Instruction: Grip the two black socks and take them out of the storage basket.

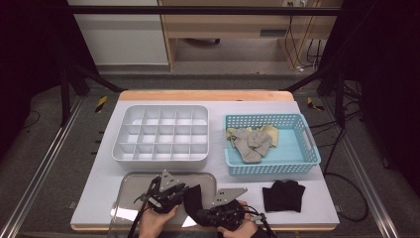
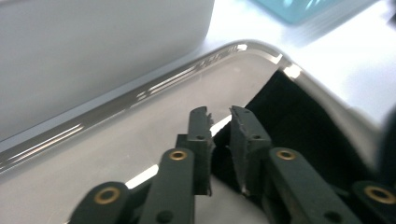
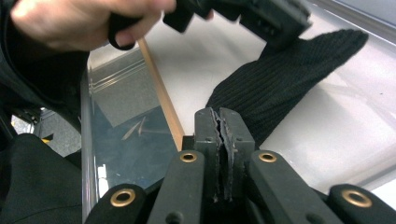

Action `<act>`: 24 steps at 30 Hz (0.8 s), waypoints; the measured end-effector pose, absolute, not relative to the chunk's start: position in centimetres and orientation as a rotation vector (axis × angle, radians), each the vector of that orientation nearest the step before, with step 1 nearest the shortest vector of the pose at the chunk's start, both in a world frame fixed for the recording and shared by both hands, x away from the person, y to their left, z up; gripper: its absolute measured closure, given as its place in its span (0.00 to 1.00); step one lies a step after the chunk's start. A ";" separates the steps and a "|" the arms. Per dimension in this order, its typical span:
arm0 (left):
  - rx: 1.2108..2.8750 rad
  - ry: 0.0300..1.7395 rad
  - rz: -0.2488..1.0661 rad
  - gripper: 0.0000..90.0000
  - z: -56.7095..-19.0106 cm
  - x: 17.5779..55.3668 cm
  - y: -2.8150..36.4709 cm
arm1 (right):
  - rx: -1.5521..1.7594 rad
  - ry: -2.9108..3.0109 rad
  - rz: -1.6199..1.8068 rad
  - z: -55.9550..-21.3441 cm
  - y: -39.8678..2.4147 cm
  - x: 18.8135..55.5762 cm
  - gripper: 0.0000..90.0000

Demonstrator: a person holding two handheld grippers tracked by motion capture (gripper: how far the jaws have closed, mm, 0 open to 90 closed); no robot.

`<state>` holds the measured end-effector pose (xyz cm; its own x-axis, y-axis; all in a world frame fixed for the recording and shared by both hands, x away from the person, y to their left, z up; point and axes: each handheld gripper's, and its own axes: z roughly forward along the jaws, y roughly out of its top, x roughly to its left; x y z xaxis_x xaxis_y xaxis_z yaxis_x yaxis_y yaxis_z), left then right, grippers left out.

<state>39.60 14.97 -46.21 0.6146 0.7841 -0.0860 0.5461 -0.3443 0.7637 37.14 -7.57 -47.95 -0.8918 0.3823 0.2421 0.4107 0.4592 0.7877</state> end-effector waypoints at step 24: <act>2.127 1.027 0.346 1.00 -46.8 40.0 14.1 | -0.864 -2.640 -1.537 -46.5 -9.0 37.8 0.81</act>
<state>40.00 14.14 -46.79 0.6438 0.7619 -0.0713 0.5633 -0.4088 0.7181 37.77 -9.02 -46.51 -0.8514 0.4684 0.2362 0.4366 0.3831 0.8140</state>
